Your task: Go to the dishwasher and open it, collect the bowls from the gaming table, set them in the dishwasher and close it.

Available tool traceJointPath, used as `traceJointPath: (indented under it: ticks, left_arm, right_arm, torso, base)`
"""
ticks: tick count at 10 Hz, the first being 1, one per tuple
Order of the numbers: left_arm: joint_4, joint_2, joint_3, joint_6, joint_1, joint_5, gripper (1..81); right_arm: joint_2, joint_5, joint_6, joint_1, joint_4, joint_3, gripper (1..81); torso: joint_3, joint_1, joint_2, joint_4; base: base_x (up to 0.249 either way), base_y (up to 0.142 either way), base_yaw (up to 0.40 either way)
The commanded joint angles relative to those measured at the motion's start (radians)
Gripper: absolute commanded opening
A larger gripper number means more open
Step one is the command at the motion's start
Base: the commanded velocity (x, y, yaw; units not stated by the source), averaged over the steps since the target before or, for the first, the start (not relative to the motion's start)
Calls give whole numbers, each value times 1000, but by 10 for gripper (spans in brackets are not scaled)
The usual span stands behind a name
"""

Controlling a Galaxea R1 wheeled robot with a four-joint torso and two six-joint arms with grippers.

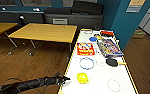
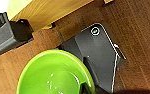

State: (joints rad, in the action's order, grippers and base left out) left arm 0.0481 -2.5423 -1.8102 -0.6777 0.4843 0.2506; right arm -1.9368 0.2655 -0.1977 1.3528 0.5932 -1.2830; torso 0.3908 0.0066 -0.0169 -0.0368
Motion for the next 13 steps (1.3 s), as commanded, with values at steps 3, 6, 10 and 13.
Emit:
traceJointPath:
  ticks: [3, 6, 10, 13]
  left_arm:
    - [-4, -38, -11, 3, -203, 98, 811]
    - [-5, -72, -55, 1, -209, 99, 811]
    - [-8, -162, -158, 3, -209, 121, 811]
    - [-20, -219, -204, 3, -212, 134, 811]
  right_arm:
    - [63, -78, 0, -42, -18, 31, 10]
    - [66, -80, -2, -43, -18, 38, 10]
    - [66, -78, -3, -45, -18, 41, 10]
    - [66, -80, -2, -49, -18, 41, 10]
  torso:
    - [0, 0, 0, 0]
    - [0, 0, 0, 0]
    - [1, 1, 0, 0]
    - [1, 1, 1, 0]
  base:
    - [0, 0, 0]
    - [0, 0, 0]
    - [0, 0, 0]
    - [0, 0, 0]
